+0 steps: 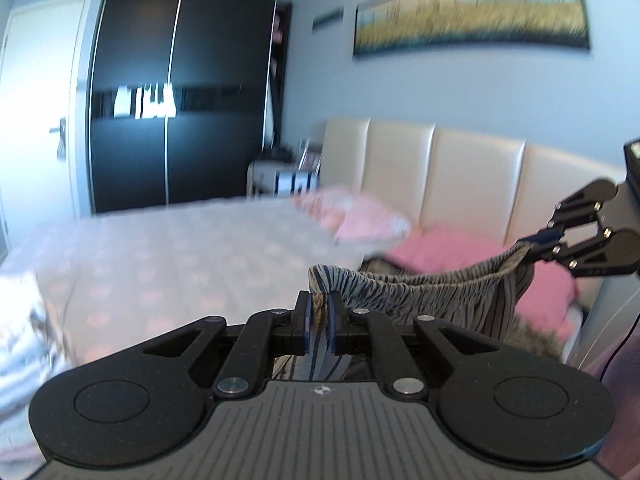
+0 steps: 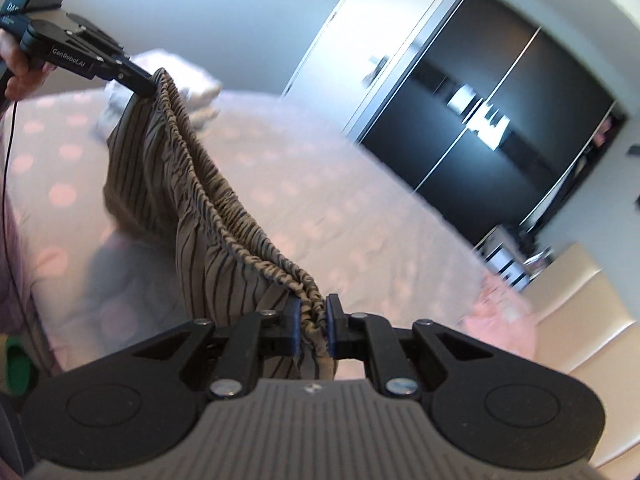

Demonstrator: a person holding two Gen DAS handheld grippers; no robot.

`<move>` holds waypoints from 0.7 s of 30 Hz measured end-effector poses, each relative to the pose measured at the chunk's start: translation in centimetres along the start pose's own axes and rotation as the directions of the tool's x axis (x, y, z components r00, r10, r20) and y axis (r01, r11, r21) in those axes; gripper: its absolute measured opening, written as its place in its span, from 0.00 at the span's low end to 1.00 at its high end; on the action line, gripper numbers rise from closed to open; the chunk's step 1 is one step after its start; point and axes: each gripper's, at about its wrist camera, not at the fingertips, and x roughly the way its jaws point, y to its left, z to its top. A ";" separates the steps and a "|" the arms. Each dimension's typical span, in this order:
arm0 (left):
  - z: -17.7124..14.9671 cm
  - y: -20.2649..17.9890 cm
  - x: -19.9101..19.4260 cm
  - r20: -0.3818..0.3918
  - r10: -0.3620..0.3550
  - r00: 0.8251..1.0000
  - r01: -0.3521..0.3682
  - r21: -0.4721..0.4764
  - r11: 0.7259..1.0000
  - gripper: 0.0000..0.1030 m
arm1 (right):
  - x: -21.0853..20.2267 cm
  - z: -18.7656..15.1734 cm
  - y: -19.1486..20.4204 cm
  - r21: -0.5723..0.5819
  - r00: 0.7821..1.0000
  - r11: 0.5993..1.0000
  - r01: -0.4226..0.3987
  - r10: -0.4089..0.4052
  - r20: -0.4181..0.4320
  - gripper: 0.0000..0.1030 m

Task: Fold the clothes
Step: 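Lift the waistband again with both tools, stretching it between them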

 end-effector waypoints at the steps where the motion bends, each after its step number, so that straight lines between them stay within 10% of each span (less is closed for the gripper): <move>1: 0.7 -0.3 -0.6 0.029 -0.005 1.000 0.005 0.001 1.000 0.06 | -1.0 0.4 -0.3 0.006 1.000 1.000 0.018 -0.018 0.023 0.13; 8: 5.5 -1.9 -1.3 0.135 0.023 0.991 -0.029 0.041 0.999 0.06 | -2.9 2.8 -2.2 0.023 0.984 0.992 0.126 -0.128 0.121 0.13; 21: 6.5 1.9 10.3 -0.034 0.215 0.976 -0.214 0.038 0.976 0.05 | 9.2 4.2 -4.2 -0.016 0.978 0.978 0.208 -0.207 0.027 0.13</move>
